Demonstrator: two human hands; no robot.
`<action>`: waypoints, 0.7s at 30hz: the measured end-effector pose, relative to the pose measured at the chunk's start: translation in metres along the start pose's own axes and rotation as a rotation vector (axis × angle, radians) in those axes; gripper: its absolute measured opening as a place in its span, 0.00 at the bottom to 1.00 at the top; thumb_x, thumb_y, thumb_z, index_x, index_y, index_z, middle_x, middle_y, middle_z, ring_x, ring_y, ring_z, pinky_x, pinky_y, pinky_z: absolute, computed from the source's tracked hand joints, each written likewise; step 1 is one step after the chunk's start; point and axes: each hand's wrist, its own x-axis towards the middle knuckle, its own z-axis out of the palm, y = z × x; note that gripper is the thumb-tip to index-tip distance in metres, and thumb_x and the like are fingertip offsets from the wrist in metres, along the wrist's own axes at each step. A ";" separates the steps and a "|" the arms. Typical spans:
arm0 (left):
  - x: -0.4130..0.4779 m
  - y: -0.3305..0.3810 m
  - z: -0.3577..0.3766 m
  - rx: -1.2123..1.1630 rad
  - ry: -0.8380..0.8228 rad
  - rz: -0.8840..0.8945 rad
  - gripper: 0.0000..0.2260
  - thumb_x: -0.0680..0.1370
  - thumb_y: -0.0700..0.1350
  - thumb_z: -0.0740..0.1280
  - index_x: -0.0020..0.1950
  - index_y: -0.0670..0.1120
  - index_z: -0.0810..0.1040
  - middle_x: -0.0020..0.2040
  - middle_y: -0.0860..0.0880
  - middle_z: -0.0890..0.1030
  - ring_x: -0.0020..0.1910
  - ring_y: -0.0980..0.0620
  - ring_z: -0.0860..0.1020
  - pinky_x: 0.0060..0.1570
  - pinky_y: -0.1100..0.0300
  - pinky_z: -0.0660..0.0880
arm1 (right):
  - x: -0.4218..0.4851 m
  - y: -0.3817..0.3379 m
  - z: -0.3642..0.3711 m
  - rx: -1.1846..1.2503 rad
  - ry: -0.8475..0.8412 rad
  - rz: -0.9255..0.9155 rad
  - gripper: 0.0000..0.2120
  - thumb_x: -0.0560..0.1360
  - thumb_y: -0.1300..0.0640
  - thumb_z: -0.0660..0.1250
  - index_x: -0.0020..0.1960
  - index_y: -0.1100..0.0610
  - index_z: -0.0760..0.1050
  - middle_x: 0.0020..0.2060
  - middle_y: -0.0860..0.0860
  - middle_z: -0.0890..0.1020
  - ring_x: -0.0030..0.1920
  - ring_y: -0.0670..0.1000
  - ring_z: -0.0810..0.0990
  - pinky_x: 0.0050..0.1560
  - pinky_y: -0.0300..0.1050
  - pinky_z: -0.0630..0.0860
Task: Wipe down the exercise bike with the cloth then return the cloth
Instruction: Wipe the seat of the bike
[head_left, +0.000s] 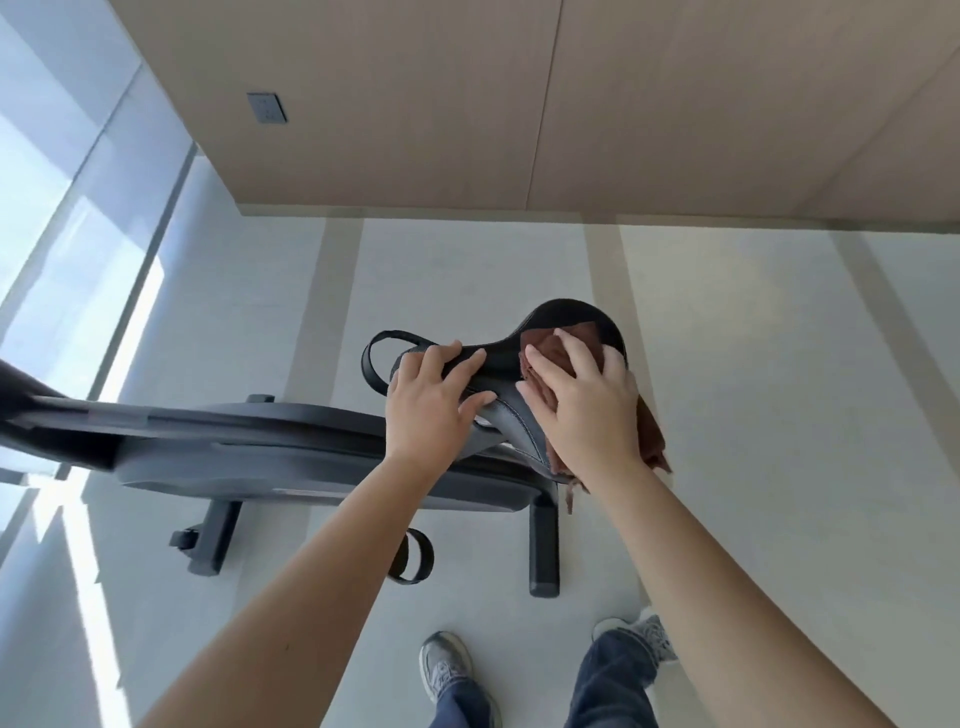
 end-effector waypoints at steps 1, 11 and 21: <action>0.001 -0.002 -0.001 -0.019 -0.006 0.000 0.17 0.69 0.47 0.74 0.57 0.47 0.80 0.53 0.44 0.80 0.48 0.39 0.76 0.45 0.47 0.76 | 0.009 -0.012 0.005 -0.055 -0.045 -0.017 0.17 0.75 0.47 0.63 0.62 0.49 0.75 0.64 0.55 0.74 0.56 0.66 0.72 0.50 0.59 0.72; 0.005 -0.009 -0.010 -0.158 -0.092 -0.062 0.15 0.72 0.44 0.71 0.59 0.48 0.79 0.56 0.47 0.79 0.53 0.40 0.73 0.53 0.47 0.73 | -0.041 0.016 -0.001 -0.058 0.127 -0.049 0.15 0.73 0.53 0.67 0.59 0.50 0.77 0.59 0.55 0.78 0.54 0.63 0.76 0.46 0.54 0.75; 0.005 -0.008 -0.011 -0.171 -0.092 -0.075 0.15 0.72 0.44 0.71 0.59 0.48 0.79 0.56 0.47 0.79 0.53 0.40 0.73 0.53 0.45 0.73 | -0.003 -0.022 0.016 -0.174 0.025 0.045 0.17 0.75 0.47 0.62 0.62 0.48 0.74 0.63 0.54 0.75 0.56 0.64 0.74 0.47 0.57 0.73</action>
